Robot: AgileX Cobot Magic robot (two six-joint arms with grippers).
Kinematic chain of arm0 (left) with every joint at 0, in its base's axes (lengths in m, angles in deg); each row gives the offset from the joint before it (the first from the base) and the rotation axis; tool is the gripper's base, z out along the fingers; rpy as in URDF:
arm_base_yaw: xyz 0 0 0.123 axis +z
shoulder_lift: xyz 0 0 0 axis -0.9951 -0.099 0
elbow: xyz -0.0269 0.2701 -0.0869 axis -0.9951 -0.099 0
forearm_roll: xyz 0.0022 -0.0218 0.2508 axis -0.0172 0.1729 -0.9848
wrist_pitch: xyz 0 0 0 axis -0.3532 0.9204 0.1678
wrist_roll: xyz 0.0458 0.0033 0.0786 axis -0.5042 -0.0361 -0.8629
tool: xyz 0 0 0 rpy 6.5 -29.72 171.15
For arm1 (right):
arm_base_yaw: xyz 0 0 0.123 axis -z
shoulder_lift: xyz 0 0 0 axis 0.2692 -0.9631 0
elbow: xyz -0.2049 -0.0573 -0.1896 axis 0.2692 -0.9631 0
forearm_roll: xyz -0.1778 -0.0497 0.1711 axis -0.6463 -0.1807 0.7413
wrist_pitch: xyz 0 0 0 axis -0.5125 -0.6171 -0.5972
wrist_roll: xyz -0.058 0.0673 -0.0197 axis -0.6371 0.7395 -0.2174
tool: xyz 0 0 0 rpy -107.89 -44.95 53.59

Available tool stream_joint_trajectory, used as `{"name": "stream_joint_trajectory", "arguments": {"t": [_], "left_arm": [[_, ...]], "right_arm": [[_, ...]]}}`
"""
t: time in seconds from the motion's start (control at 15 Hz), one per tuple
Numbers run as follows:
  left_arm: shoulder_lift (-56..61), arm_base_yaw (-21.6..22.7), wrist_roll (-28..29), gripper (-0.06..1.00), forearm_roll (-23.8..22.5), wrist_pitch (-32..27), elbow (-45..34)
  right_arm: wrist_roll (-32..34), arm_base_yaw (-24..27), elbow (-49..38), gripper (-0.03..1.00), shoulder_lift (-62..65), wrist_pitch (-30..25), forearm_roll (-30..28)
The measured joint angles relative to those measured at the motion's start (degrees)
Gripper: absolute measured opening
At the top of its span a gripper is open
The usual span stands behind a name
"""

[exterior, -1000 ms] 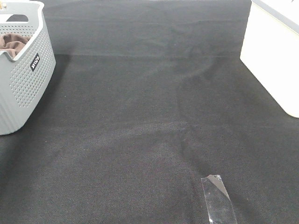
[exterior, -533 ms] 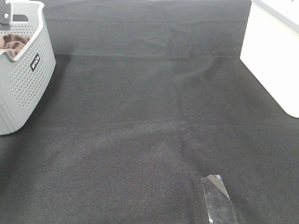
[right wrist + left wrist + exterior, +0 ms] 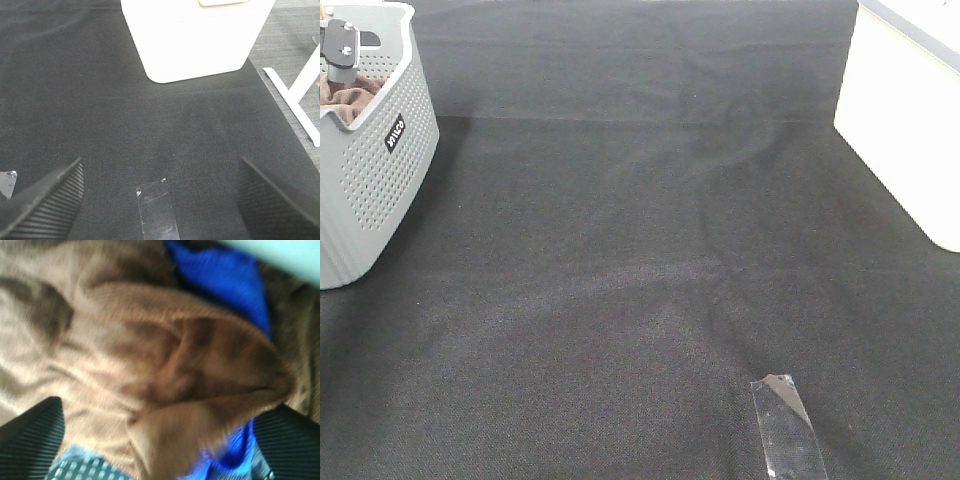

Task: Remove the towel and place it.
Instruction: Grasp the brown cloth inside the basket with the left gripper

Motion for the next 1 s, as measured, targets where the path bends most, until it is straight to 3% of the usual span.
{"name": "stream_joint_trajectory", "arguments": {"t": [0.07, 0.13, 0.27, 0.47, 1.0], "left_arm": [[0.0, 0.0, 1.1, 0.61, 0.0, 0.0, 0.0], [0.0, 0.0, 3.2, 0.27, 0.0, 0.0, 0.0], [0.0, 0.0, 4.8, 0.05, -0.1, 0.0, 0.0], [0.5, 0.0, 6.5, 0.0, -0.1, 0.0, 0.0], [7.0, 0.0, 23.1, 0.0, -2.2, -0.1, 0.0]], "right_arm": [[0.0, 0.0, 0.0, 0.8, 0.0, 0.0, 0.0], [0.0, 0.0, 0.0, 0.8, 0.0, 0.0, 0.0], [0.0, 0.0, 0.0, 0.8, 0.0, 0.0, 0.0], [0.0, 0.0, 0.0, 0.8, 0.0, 0.0, 0.0], [0.0, 0.0, 0.0, 0.8, 0.0, 0.0, 0.0]]}}
